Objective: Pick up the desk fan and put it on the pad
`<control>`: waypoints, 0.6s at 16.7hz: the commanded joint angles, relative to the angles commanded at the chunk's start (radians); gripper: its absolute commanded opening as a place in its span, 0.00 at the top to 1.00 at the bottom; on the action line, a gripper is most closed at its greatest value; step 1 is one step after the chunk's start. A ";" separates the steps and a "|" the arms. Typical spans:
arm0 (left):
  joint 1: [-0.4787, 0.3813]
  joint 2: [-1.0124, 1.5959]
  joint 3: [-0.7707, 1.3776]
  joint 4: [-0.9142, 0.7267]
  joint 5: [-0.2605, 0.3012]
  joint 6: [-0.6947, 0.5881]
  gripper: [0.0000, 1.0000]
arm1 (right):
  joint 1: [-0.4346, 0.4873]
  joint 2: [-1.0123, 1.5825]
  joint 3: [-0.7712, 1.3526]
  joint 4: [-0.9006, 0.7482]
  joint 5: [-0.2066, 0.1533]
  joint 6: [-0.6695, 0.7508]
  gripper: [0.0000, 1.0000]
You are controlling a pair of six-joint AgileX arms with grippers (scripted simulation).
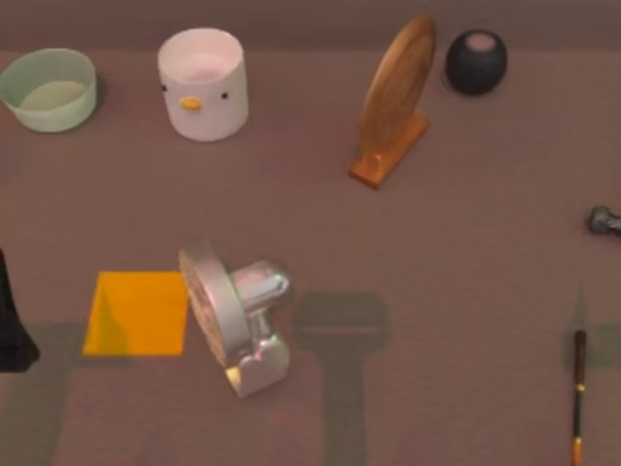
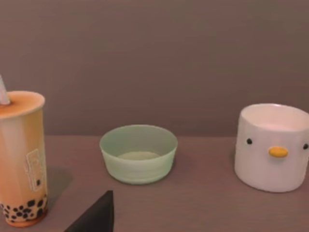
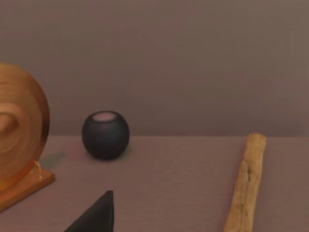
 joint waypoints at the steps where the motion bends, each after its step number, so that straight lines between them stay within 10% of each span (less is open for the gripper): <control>1: 0.000 0.000 0.000 0.000 0.000 0.000 0.00 | 0.000 0.000 0.000 0.000 0.000 0.000 0.00; 10: -0.133 0.372 0.325 -0.312 0.006 -0.208 0.00 | 0.000 0.000 0.000 0.000 0.000 0.000 0.00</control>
